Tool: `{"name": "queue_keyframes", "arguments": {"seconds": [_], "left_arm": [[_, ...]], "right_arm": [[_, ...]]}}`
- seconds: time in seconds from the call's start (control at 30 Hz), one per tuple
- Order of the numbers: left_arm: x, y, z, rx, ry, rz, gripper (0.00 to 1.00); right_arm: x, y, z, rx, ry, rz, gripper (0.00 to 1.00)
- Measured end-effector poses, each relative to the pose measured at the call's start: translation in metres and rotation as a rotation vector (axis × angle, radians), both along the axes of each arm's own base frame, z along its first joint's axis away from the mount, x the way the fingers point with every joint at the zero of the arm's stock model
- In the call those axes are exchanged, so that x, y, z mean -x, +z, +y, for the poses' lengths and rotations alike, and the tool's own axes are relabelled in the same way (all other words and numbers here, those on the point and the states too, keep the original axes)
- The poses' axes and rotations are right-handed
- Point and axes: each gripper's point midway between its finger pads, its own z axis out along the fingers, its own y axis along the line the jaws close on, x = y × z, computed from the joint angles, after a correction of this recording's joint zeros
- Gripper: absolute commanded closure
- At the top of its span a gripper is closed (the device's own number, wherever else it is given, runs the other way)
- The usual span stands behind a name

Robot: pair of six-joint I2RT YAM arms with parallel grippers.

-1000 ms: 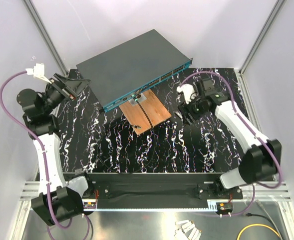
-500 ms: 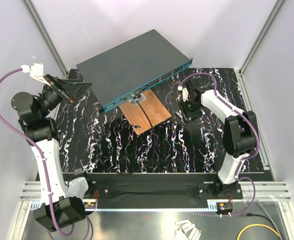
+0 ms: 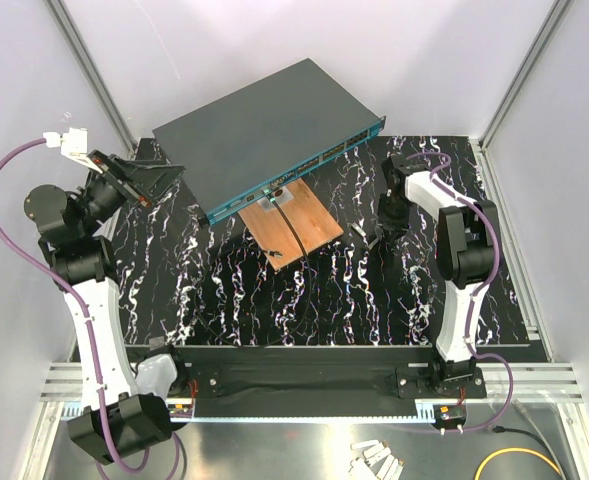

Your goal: Insert the plug into the switch port

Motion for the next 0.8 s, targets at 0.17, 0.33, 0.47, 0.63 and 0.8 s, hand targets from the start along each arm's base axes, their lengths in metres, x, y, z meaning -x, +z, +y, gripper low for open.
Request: {"name": "queue_keyframes", "arguments": {"seconds": [0.17,0.33,0.47,0.63,0.8], "left_arm": [[-0.001,-0.004,0.001,0.004,0.001,0.009,0.01],[-0.002,-0.008,0.001,0.015,0.001,0.024,0.01],[-0.003,-0.009,0.001,0.023,-0.001,0.028,0.01],[-0.003,-0.007,0.001,0.025,-0.002,0.019,0.01],[-0.003,-0.005,0.001,0.031,-0.001,0.013,0.01]], "right_arm": [[-0.002,-0.001,0.005,-0.032,-0.044,0.000,0.53],[-0.003,0.000,0.013,-0.079,-0.060,-0.001,0.52],[-0.003,0.001,0.016,-0.101,-0.067,-0.001,0.49],[-0.005,0.012,0.018,-0.118,-0.091,-0.026,0.50],[-0.008,0.014,0.020,-0.127,-0.116,-0.037,0.51]]}}
